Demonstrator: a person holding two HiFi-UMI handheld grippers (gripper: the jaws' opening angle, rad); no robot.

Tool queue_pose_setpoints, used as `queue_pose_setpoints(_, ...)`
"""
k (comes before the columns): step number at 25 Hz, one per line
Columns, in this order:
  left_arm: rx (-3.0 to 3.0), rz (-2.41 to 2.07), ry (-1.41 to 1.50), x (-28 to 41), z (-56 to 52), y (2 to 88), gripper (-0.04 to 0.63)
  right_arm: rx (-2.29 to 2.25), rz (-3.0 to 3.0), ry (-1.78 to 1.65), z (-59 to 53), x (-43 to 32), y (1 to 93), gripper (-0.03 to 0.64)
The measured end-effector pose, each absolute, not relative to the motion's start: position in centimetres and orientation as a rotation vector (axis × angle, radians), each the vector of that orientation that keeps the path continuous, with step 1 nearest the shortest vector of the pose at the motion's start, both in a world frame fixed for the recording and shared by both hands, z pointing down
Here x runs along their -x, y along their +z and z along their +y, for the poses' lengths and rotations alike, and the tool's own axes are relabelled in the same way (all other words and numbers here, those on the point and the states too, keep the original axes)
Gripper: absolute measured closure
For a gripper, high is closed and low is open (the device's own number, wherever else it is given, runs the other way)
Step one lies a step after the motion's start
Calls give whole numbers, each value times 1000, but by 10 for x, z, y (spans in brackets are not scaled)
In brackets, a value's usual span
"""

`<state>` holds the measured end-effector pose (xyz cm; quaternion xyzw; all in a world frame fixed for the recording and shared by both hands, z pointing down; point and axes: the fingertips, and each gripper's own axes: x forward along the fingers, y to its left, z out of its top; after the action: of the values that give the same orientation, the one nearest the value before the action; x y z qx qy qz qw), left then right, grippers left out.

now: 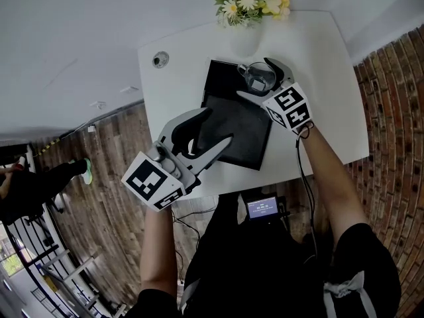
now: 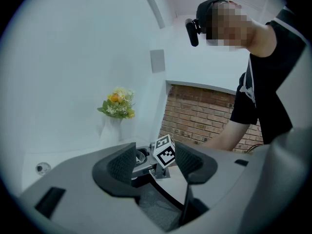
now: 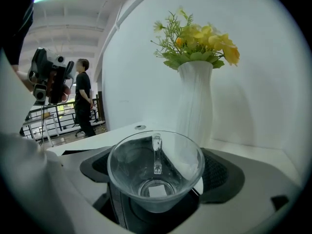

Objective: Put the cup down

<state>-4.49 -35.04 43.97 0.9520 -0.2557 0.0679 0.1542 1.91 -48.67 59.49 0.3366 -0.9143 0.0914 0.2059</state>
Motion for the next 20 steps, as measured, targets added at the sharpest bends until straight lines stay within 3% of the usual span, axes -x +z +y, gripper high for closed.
queue_pose_setpoints(20,-2708,-893,192,75,-324,434,341,-1007,-2760,612,-436,-59,524,123)
